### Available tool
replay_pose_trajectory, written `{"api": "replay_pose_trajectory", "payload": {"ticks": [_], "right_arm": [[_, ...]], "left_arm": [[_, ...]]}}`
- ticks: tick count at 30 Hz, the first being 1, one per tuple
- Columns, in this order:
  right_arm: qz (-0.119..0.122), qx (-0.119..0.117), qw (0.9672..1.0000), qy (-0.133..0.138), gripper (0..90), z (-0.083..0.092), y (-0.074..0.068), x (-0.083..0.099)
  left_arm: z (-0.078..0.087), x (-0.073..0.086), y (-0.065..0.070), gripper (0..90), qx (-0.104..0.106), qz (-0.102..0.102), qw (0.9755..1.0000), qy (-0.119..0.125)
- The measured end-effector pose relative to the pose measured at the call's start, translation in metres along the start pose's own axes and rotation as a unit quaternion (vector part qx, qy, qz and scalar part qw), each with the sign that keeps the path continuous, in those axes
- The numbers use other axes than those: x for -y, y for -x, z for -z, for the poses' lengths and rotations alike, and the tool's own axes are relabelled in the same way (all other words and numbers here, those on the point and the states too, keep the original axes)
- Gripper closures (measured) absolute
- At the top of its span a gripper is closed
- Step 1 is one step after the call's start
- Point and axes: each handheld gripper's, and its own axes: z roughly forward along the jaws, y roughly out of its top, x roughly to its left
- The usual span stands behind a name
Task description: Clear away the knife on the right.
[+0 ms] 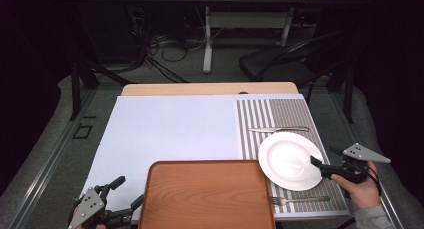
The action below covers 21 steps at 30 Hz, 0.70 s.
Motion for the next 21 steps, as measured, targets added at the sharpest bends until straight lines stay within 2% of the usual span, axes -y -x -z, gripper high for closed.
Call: {"api": "replay_pose_trajectory", "payload": {"ticks": [9, 14, 21], "right_arm": [[0.005, -0.006, 0.9998, -0.017, 16.1, -0.028, 0.011, -0.011], [0.016, -0.021, 0.999, -0.035, 16.5, -0.043, 0.017, -0.022], [0.016, -0.035, 0.9982, -0.047, 16.5, -0.056, 0.023, -0.034]], "left_arm": [[0.0, 0.001, 0.0, 15.9, -0.001, 0.002, 1.0, -0.002], [0.001, 0.001, 0.0, 15.9, -0.001, 0.004, 1.0, -0.003], [0.0, 0.001, -0.001, 15.9, 0.0, 0.005, 1.0, -0.004]]}}
